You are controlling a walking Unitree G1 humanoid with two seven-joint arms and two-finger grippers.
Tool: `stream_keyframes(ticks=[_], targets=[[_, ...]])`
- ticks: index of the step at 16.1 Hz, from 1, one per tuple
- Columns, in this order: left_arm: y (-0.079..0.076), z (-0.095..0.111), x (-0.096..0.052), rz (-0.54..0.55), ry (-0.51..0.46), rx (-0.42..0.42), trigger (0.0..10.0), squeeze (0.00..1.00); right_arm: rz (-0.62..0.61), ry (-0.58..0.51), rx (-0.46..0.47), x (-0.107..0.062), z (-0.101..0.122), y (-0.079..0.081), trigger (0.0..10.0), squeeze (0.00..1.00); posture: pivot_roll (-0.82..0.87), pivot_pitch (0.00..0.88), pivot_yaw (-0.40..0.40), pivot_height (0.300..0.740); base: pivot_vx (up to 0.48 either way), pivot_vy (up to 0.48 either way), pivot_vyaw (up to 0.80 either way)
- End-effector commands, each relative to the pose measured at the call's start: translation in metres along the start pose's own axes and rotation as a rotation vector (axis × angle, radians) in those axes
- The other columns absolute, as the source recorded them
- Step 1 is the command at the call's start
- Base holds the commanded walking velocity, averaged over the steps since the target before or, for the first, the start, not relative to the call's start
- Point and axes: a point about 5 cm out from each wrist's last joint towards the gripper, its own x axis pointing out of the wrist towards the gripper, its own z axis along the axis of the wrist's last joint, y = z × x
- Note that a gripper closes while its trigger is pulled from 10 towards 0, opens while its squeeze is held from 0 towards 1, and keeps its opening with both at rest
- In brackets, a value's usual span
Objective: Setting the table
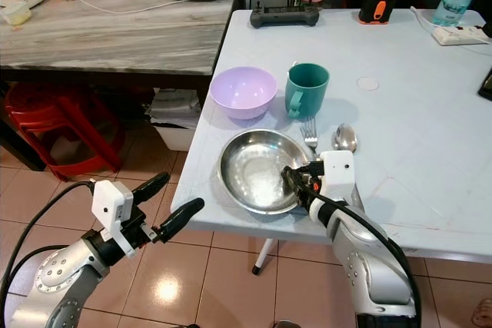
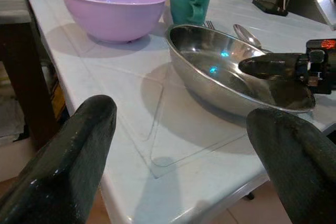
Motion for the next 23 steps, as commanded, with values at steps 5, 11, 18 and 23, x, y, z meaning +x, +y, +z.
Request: stream_keyframes(ticks=[5, 11, 18, 23], targets=[[0.000, 0.001, 0.000, -0.010, 0.000, 0.014, 10.0, 0.00, -0.033, 0.084, 0.101, 0.004, -0.015, 0.000, 0.0, 0.00, -0.12, 0.137, 0.063, 0.740, 0.000, 0.000, 0.00], [-0.001, 0.002, 0.001, -0.013, -0.008, 0.014, 10.0, 0.00, -0.083, 0.088, 0.186, 0.006, -0.017, -0.002, 0.0, 0.00, -0.12, 0.138, 0.063, 0.740, 0.000, 0.000, 0.00], [0.021, 0.008, 0.014, 0.144, -0.043, 0.035, 10.0, 0.00, -0.134, 0.006, 0.241, 0.008, 0.000, -0.005, 0.0, 0.00, -0.13, 0.128, 0.057, 0.740, 0.000, 0.000, 0.00], [0.051, 0.010, 0.028, 0.374, -0.054, 0.013, 10.0, 0.00, -0.129, -0.165, 0.232, 0.006, 0.027, 0.002, 10.0, 0.00, -0.14, 0.105, 0.057, 0.740, 0.000, 0.000, 0.00]])
